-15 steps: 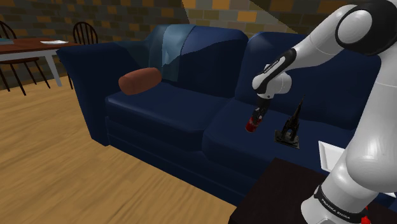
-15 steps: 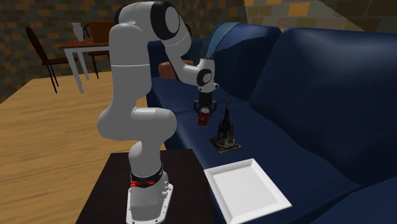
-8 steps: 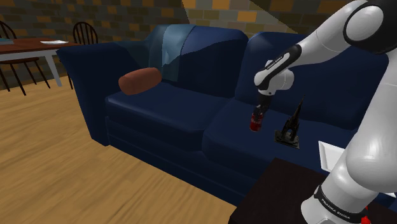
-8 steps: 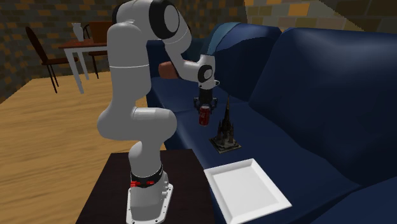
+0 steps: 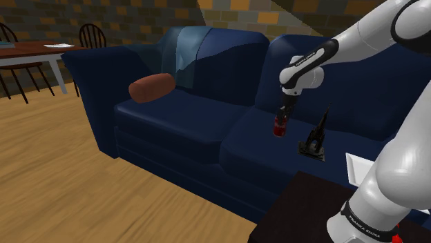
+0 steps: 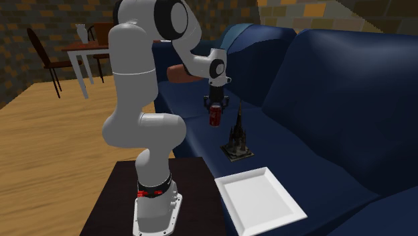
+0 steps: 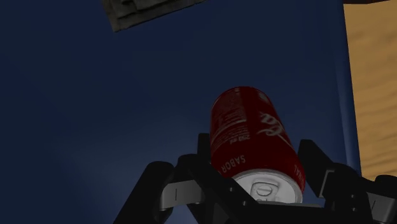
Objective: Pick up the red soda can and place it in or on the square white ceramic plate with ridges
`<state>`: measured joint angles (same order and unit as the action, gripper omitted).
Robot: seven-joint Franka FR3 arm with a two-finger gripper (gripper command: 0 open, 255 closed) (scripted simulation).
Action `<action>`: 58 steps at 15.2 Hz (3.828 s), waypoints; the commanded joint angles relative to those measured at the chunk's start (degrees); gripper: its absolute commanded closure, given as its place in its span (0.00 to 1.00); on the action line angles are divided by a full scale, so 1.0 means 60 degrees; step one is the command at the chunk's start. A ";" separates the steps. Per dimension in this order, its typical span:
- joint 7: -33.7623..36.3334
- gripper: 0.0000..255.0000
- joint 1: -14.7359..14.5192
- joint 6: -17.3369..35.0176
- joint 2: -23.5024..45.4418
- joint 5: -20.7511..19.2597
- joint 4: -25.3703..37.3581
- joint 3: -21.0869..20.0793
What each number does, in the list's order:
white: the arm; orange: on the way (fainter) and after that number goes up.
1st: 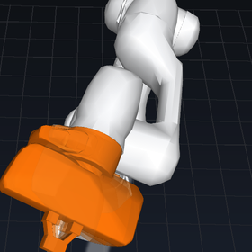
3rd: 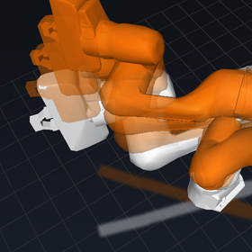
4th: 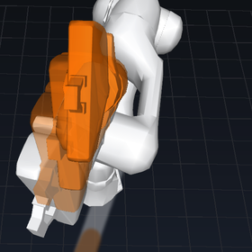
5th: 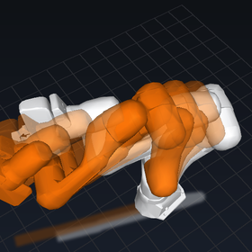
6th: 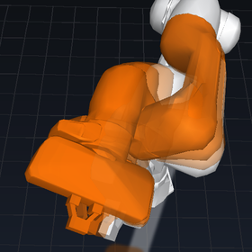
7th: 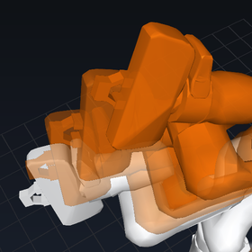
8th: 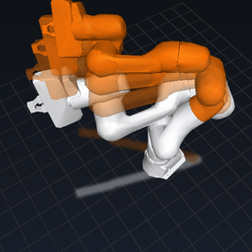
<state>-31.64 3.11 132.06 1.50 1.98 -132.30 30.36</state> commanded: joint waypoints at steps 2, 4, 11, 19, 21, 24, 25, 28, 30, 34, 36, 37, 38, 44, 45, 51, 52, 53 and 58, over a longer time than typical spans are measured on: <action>0.0142 1.00 -0.0007 -0.0389 -0.0281 -0.0198 0.0148 0.0005; 0.0229 1.00 -0.0011 -0.0645 -0.0457 -0.0314 0.0253 -0.0001; -0.0008 1.00 0.0679 -0.0674 -0.2220 -0.1574 -0.1250 0.0445; -0.0726 1.00 0.2124 -0.1170 -0.4342 -0.3196 -0.2647 0.1001; -0.1004 1.00 0.2537 -0.1355 -0.4807 -0.3563 -0.2881 0.1161; -0.1491 1.00 0.3162 -0.1656 -0.5442 -0.4085 -0.3141 0.1436; -0.1671 1.00 0.3371 -0.1760 -0.5633 -0.4250 -0.3203 0.1535; -0.1388 0.00 0.3266 -0.1338 -0.5376 -0.4012 -0.3389 0.1646; -0.1201 0.00 0.3456 -0.0763 -0.5273 -0.3871 -0.3871 0.2043; -0.0953 0.00 0.3695 0.0524 -0.4889 -0.3482 -0.4813 0.2935; -0.0931 0.00 0.3685 0.1252 -0.4586 -0.3179 -0.5264 0.3460; -0.0956 0.00 0.3621 0.1639 -0.4404 -0.2982 -0.5483 0.3759; -0.0985 0.00 0.3557 0.1874 -0.4288 -0.2847 -0.5610 0.3951; -0.1677 0.00 0.2256 0.3192 -0.3139 -0.1900 -0.5808 0.4967; -0.1857 0.00 0.1930 0.3413 -0.2931 -0.1642 -0.5830 0.5208; -0.1972 0.00 0.1719 0.3539 -0.2810 -0.1476 -0.5841 0.5364; -0.1972 0.00 0.1719 0.3539 -0.2810 -0.1476 -0.5841 0.5364; -0.1972 0.00 0.1719 0.3539 -0.2810 -0.1476 -0.5841 0.5364; -0.1978 1.00 0.1716 0.3540 -0.2807 -0.1473 -0.5840 0.5370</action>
<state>-43.48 13.41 153.32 -15.40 -6.82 -167.28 62.56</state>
